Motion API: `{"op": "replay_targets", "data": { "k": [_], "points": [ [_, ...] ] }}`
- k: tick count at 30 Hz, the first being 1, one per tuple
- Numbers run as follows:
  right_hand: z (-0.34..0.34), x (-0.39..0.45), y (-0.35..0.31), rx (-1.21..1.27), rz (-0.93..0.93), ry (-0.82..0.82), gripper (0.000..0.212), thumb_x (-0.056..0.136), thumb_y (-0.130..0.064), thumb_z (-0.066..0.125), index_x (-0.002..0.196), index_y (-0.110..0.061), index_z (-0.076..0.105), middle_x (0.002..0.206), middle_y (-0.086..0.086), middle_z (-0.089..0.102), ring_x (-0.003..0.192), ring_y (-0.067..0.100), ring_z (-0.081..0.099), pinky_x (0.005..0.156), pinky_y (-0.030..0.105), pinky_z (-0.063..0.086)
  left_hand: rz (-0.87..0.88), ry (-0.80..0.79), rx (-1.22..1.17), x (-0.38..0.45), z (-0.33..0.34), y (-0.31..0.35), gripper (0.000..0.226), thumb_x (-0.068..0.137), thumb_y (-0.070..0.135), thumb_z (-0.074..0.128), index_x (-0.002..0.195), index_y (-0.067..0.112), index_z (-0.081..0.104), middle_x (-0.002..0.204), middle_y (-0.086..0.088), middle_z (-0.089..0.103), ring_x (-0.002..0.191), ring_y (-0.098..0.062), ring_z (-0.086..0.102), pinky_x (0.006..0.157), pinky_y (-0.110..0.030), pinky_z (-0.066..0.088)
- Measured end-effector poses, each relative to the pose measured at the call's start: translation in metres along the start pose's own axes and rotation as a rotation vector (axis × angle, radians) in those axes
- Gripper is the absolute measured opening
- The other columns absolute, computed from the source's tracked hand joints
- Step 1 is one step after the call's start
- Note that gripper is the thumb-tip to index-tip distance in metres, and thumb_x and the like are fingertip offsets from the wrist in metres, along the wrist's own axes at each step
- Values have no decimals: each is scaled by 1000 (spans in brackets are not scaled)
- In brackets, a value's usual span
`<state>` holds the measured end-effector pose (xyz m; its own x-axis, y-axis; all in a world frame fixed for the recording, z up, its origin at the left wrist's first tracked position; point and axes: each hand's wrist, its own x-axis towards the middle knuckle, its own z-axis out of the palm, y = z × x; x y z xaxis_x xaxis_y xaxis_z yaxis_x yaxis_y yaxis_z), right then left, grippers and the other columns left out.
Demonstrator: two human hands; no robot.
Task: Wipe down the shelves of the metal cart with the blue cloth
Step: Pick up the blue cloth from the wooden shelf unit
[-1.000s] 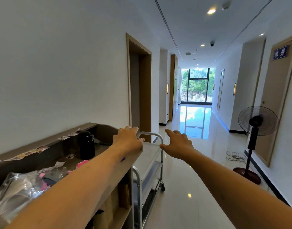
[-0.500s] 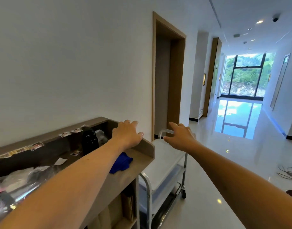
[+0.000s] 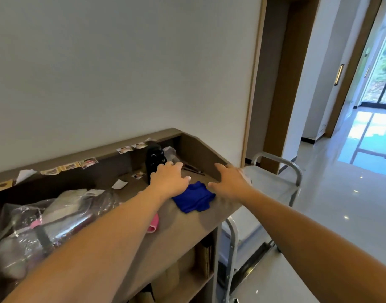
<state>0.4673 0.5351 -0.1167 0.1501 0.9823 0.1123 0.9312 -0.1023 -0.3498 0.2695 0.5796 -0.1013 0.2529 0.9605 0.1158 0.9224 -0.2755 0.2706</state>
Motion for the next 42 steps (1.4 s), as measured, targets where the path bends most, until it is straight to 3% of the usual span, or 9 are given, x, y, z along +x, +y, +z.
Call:
{"op": "replay_targets", "data": {
  "k": [15, 18, 21, 23, 28, 34, 42],
  "points": [
    [105, 76, -24, -98, -186, -263, 75, 89, -64, 57, 152, -34, 30, 149, 10, 42, 135, 40, 36, 103, 60, 36, -155, -52, 27, 27, 69, -69, 56, 97, 50, 52, 146, 24, 43, 148, -8, 45, 135, -33, 39, 99, -47, 41],
    [123, 92, -23, -113, -230, -341, 84, 84, -75, 54, 154, -38, 23, 155, 12, 32, 139, 45, 27, 105, 64, 30, -210, -62, 50, 32, 75, -73, 58, 95, 44, 52, 149, 26, 40, 150, -8, 43, 136, -33, 38, 103, -49, 39],
    [142, 102, -20, -142, -245, -410, 99, 76, -89, 44, 156, -42, 11, 165, 14, 10, 146, 49, 9, 111, 68, 19, -264, -51, 32, 35, 81, -74, 60, 92, 37, 52, 150, 26, 39, 149, -8, 43, 137, -32, 36, 105, -49, 37],
    [153, 103, -17, -187, -270, -357, 98, 75, -93, 36, 156, -43, 11, 164, 14, 10, 146, 49, 9, 111, 67, 17, -271, -23, 30, 35, 85, -74, 59, 92, 36, 52, 149, 24, 40, 148, -9, 45, 136, -32, 37, 105, -48, 36],
    [157, 103, -10, -222, -386, -88, 65, 91, -71, 40, 144, -33, 41, 135, 12, 48, 122, 39, 41, 96, 52, 38, -268, 31, 28, 33, 92, -75, 55, 94, 34, 52, 147, 23, 44, 146, -7, 48, 135, -31, 38, 106, -48, 37],
    [144, 100, -10, -85, -366, -137, 45, 91, -52, 58, 124, -23, 52, 115, 8, 56, 106, 29, 49, 82, 43, 51, -250, 40, 37, 34, 78, -76, 54, 93, 34, 51, 145, 22, 45, 144, -7, 48, 135, -30, 38, 104, -51, 37],
    [93, 94, -9, -35, -279, 5, 34, 88, -50, 60, 112, -26, 57, 97, 2, 58, 89, 22, 53, 76, 42, 53, -96, 139, 17, 48, 40, -51, 51, 93, 35, 51, 143, 21, 49, 141, -6, 51, 130, -31, 43, 101, -51, 40]
  ]
}}
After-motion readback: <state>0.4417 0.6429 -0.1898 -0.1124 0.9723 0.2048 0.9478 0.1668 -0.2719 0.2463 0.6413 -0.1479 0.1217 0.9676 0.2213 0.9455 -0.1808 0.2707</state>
